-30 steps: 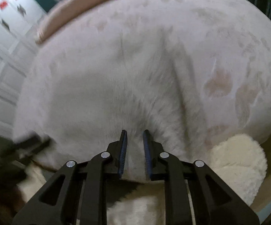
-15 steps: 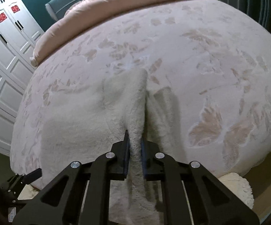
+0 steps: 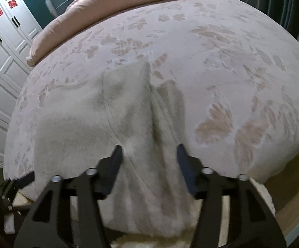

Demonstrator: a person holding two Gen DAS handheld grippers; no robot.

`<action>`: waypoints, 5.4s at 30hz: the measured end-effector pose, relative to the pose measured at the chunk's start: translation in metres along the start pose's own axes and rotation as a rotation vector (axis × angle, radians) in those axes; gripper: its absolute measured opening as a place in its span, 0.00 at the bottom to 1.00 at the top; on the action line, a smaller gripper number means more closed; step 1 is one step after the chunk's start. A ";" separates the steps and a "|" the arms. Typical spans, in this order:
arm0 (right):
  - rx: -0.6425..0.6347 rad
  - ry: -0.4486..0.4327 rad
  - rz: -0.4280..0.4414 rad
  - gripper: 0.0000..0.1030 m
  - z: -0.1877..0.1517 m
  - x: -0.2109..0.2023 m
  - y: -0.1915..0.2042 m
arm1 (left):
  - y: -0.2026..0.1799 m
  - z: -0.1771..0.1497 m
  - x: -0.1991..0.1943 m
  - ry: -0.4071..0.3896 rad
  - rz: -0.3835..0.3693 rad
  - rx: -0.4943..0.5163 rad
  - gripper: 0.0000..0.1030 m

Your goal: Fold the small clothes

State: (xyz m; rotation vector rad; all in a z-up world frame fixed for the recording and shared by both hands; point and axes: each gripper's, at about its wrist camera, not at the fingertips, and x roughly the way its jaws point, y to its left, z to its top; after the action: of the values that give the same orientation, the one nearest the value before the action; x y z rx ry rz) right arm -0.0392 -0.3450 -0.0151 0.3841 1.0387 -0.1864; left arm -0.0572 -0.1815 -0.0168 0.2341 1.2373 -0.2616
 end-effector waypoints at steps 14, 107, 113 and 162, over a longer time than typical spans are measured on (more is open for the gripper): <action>0.119 0.074 0.132 0.79 -0.022 0.031 -0.024 | 0.021 0.001 0.013 0.047 -0.092 -0.103 0.92; -0.121 -0.103 0.234 0.37 0.046 0.028 0.178 | 0.252 0.058 -0.027 -0.257 -0.167 -0.178 0.55; -0.160 -0.131 0.197 0.34 0.026 0.014 0.191 | 0.246 0.022 -0.043 -0.321 -0.132 -0.236 0.57; -0.260 -0.132 -0.086 0.95 -0.082 0.085 0.189 | 0.170 -0.047 0.054 -0.226 0.131 -0.231 0.89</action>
State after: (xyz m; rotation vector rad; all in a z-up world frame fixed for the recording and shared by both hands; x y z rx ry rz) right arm -0.0003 -0.1368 -0.0832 0.0904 0.9354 -0.1495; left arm -0.0279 -0.0097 -0.0771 0.0822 1.0133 -0.0286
